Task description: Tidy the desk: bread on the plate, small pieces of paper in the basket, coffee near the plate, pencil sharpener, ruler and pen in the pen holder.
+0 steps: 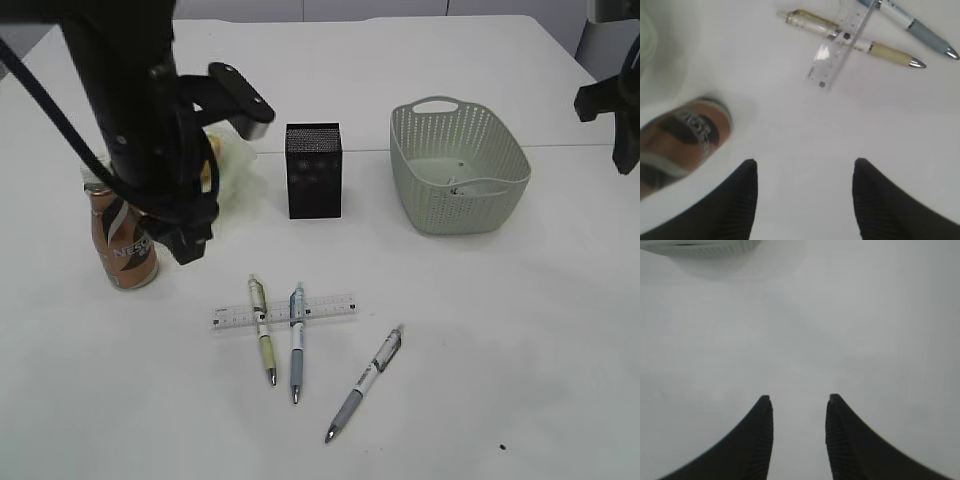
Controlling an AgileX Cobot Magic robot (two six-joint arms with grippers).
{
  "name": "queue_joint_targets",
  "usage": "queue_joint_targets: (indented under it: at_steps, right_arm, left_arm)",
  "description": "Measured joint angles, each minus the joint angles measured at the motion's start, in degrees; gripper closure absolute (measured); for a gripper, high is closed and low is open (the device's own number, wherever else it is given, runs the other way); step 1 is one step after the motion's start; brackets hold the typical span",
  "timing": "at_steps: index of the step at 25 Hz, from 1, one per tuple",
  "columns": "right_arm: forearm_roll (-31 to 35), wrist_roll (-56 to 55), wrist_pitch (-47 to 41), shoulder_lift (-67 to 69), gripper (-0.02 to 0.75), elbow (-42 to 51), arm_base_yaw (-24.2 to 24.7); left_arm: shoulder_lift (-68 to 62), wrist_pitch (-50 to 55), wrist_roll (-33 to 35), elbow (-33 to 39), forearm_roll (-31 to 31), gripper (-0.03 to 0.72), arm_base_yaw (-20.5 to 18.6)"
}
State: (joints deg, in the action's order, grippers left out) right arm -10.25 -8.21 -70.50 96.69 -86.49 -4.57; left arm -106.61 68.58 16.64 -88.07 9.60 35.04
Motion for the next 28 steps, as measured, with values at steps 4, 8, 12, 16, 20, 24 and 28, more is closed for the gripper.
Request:
queue_joint_targets:
  at_steps: [4, 8, 12, 16, 20, 24, 28]
  right_arm:
    - [-3.99, 0.13, 0.00, 0.00, 0.447, 0.00, 0.00]
    - [-4.74, 0.13, 0.00, 0.00, 0.447, 0.00, 0.00]
    - [-4.77, 0.13, 0.00, 0.00, 0.447, 0.00, 0.00]
    - [-5.37, 0.13, 0.00, 0.00, 0.447, 0.00, 0.00]
    - [-5.47, 0.13, 0.00, 0.00, 0.446, 0.00, 0.00]
    - [-5.58, 0.13, 0.00, 0.00, 0.446, 0.00, 0.00]
    - [-5.68, 0.13, 0.00, 0.00, 0.447, 0.00, 0.00]
  left_arm:
    - [-3.12, -6.23, 6.57, 0.00, -1.70, 0.253, 0.61]
    - [-5.54, -10.82, 12.26, 0.00, -6.52, 0.253, 0.82]
    - [-8.85, -11.98, 16.26, 0.00, -10.63, 0.243, 0.90]
    - [-10.57, -13.33, 17.97, 0.00, -11.76, 0.242, 0.95]
    - [-10.67, -14.36, 17.97, 0.00, -14.80, 0.242, 0.95]
    - [-10.67, -15.71, 19.36, 0.00, -15.70, 0.242, 1.04]
    - [-10.67, -15.87, 21.65, 0.00, -15.59, 0.222, 1.04]
